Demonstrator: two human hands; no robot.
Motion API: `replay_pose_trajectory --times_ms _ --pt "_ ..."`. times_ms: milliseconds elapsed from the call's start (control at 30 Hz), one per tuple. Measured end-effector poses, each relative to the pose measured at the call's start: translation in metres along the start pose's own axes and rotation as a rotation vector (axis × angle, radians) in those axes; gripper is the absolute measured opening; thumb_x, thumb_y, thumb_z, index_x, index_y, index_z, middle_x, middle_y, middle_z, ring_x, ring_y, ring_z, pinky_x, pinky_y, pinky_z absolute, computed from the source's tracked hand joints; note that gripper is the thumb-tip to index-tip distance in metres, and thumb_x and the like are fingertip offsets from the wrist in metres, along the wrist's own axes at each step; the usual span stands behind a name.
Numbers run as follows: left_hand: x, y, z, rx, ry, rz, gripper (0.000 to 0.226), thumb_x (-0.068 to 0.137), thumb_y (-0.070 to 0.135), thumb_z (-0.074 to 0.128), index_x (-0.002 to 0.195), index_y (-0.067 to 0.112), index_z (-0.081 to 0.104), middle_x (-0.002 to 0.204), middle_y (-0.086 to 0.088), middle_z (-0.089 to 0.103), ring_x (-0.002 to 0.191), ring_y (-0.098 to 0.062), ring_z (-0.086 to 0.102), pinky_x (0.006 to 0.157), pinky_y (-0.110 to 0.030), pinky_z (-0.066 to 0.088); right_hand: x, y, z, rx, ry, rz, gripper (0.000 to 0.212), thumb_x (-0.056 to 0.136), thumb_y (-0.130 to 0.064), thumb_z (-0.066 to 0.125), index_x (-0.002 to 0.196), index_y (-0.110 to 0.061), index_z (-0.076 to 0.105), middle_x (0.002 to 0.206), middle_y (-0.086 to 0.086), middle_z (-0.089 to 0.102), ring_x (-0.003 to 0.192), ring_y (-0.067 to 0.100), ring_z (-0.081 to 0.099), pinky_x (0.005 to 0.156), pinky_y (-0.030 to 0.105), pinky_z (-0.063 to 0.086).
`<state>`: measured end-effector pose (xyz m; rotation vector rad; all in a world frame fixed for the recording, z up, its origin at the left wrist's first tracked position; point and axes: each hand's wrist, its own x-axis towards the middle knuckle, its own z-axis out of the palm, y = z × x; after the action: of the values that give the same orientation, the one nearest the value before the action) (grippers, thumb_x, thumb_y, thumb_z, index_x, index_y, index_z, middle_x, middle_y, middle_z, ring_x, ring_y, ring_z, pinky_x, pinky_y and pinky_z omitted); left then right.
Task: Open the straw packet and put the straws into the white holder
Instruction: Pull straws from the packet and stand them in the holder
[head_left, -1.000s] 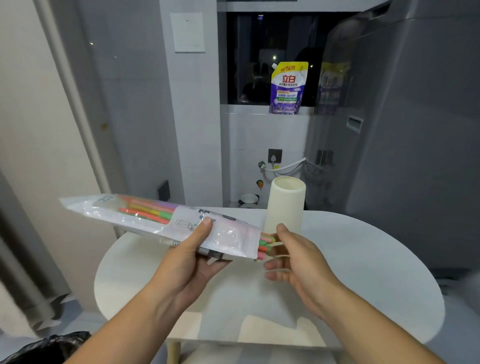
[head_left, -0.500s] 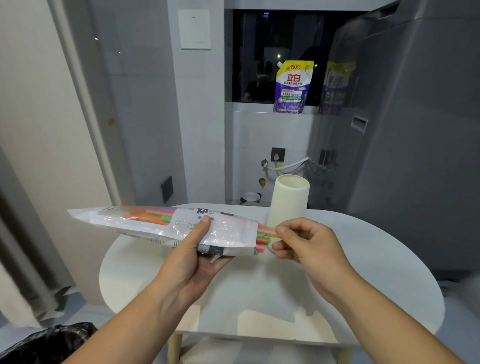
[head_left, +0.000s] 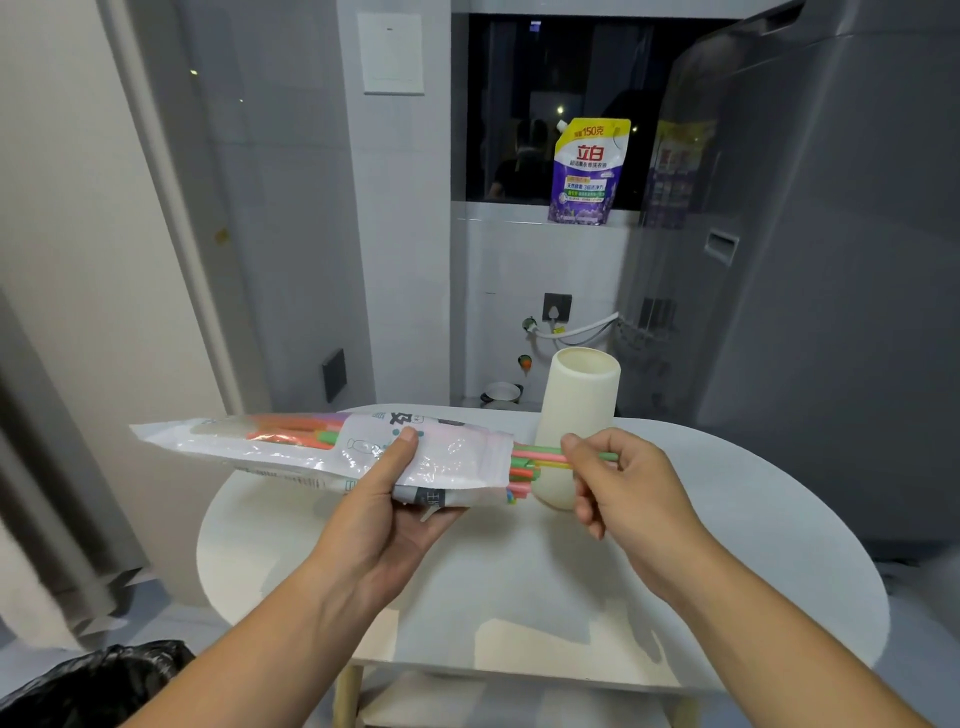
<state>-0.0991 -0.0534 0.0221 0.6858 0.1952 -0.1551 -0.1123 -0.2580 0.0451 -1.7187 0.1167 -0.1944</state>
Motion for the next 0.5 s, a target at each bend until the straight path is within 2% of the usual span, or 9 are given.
replay_pose_trajectory --times_ms 67,133,300,400,500 --pt "0.0 0.004 -0.002 -0.024 0.019 0.013 0.046 0.09 0.02 0.07 0.134 0.013 0.06 0.116 -0.012 0.077 0.109 -0.031 0.073 0.092 -0.059 0.056 0.002 0.001 -0.004 0.054 0.063 0.003 0.027 0.096 -0.025 0.062 0.076 -0.007 0.057 0.054 0.007 0.05 0.046 0.021 0.044 0.042 0.028 0.037" --pt "0.0 0.007 -0.003 -0.047 0.035 0.021 0.045 0.09 0.019 0.071 0.133 0.013 0.061 0.114 -0.013 0.078 0.106 -0.031 0.074 0.087 -0.061 0.057 0.001 0.0 -0.006 0.182 0.103 0.049 0.029 0.094 -0.026 0.064 0.073 -0.009 0.054 0.058 0.006 0.048 0.045 0.018 0.042 0.042 0.028 0.035" --pt "-0.001 0.003 0.0 -0.073 0.042 0.017 0.045 0.091 0.019 0.07 0.134 0.014 0.06 0.114 -0.013 0.078 0.1 -0.031 0.076 0.079 -0.06 0.061 -0.004 -0.007 0.007 0.549 0.081 0.275 0.034 0.08 -0.046 0.075 0.084 -0.017 0.057 0.055 -0.001 0.044 0.043 0.012 0.038 0.041 0.024 0.029" --pt "-0.003 0.001 0.003 -0.064 0.021 0.024 0.048 0.089 0.02 0.07 0.135 0.013 0.059 0.115 -0.013 0.078 0.103 -0.031 0.075 0.087 -0.056 0.06 -0.009 -0.006 0.019 0.542 -0.006 0.286 0.04 0.071 -0.051 0.076 0.089 -0.02 0.059 0.056 -0.001 0.045 0.044 0.011 0.038 0.042 0.024 0.028" --pt "-0.005 -0.001 0.003 -0.042 0.003 0.02 0.046 0.091 0.021 0.069 0.135 0.012 0.059 0.115 -0.014 0.077 0.101 -0.03 0.076 0.083 -0.055 0.062 -0.011 -0.003 0.03 0.521 -0.007 0.229 0.028 0.084 -0.039 0.073 0.084 -0.015 0.059 0.059 0.0 0.044 0.044 0.011 0.038 0.043 0.024 0.03"
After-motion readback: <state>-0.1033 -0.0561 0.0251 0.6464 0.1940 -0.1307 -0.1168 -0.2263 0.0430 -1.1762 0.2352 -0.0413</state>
